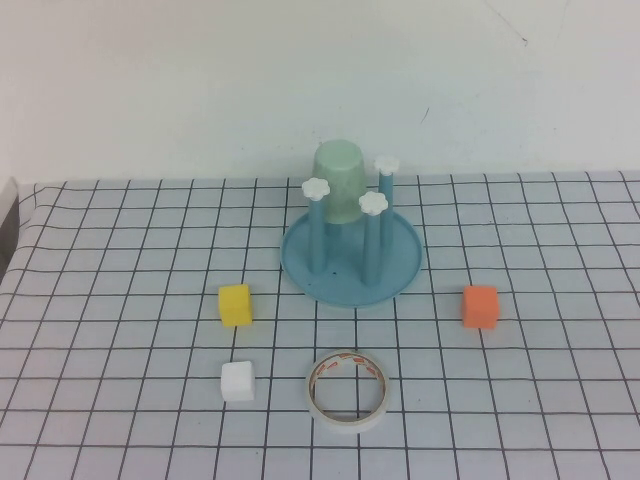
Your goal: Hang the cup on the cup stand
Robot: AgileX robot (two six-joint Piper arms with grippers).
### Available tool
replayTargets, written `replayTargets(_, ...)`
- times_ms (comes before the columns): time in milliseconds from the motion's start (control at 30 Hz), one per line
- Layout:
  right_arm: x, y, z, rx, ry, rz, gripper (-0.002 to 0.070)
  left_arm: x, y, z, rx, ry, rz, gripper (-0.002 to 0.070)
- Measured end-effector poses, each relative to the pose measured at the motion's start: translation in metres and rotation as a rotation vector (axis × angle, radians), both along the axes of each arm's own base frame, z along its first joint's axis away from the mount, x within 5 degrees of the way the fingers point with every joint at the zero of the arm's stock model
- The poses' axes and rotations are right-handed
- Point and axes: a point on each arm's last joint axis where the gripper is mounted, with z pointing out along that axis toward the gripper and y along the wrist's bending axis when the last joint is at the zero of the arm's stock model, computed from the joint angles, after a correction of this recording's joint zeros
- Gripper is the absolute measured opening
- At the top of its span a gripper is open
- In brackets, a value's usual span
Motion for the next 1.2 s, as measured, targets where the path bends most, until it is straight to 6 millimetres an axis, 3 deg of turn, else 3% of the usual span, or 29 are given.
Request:
replayTargets(67, -0.009, -0.005, -0.009, 0.027, -0.015, -0.026, 0.0001, -0.035, 0.015, 0.009, -0.018, -0.041, -0.01, 0.0)
replayTargets(167, -0.02, -0.011, -0.028, 0.083, -0.01, -0.062, 0.0001, -0.079, 0.032, 0.005, -0.025, -0.074, -0.03, 0.0)
replayTargets(333, -0.034, -0.017, -0.051, 0.187, -0.006, -0.115, 0.0001, -0.152, 0.056, -0.026, 0.002, -0.174, -0.096, 0.0)
replayTargets(467, -0.037, -0.018, -0.062, 0.207, 0.004, -0.129, 0.0001, -0.19, 0.069, -0.049, -0.007, -0.233, -0.128, -0.0001)
replayTargets(600, -0.037, -0.017, -0.064, 0.23, 0.021, -0.123, 0.0001, -0.213, 0.081, -0.059, -0.038, -0.253, -0.115, -0.0001)
replayTargets(800, -0.038, -0.015, -0.064, 0.246, 0.028, -0.116, 0.0001, -0.231, 0.094, -0.069, -0.095, -0.217, -0.071, -0.0001)
replayTargets(1200, -0.038, -0.015, -0.064, 0.248, 0.029, -0.115, 0.0001, -0.234, 0.097, -0.071, -0.125, -0.195, -0.056, -0.0001)
